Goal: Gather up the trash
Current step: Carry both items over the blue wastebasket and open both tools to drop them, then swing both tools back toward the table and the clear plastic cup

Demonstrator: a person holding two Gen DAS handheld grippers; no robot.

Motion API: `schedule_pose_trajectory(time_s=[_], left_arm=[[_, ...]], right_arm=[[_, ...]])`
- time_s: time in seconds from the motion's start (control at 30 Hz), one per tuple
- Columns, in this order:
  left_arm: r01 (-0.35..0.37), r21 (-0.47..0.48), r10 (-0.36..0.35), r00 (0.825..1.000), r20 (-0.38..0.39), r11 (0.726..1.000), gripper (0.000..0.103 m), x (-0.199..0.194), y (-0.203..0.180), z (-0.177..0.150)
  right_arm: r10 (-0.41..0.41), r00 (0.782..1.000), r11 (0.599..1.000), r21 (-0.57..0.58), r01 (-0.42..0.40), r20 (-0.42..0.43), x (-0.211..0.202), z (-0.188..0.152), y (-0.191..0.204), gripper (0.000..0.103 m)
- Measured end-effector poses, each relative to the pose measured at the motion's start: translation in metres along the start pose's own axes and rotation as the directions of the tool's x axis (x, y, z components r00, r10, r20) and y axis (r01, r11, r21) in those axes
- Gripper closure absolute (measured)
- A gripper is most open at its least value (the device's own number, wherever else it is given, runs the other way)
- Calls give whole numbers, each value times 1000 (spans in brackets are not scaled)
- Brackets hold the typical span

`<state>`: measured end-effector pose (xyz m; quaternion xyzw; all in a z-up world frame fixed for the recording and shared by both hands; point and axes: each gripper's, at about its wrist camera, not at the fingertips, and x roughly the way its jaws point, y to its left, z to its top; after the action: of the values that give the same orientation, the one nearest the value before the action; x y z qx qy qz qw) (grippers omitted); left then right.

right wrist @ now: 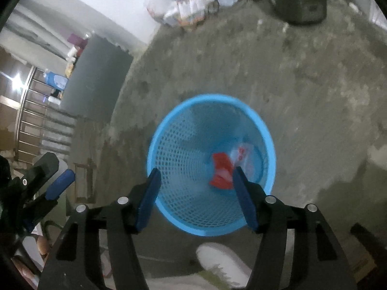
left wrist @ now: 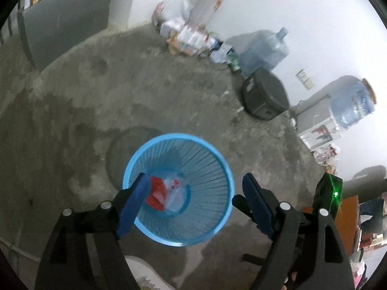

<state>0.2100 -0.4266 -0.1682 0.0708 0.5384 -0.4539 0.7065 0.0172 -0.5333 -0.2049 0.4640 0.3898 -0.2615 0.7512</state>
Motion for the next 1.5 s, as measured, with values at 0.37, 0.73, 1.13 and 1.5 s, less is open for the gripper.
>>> schedule_pose_trajectory(time_s=[0.37,0.73,1.13,1.5], left_arm=[[189,103,-208,949,236,977,6,-158,-30,-43],[172,161,-229,857,461,972,6,-312,-26,-124],[-48,85,-16,779,627,995,6,-416,21,-234],[-285,-228,364,678,639,931,6,-455,88,-309]], right_arm=[[-14,950,962,-257,98,311,-113,-31,72,17],[194,840,853,-511,111,506,-200,-88,157,8],[365,826,761,-649,2,430,-214,-138,203,8],[414,868,647,-760,-70,273,-194,-178,253,8]])
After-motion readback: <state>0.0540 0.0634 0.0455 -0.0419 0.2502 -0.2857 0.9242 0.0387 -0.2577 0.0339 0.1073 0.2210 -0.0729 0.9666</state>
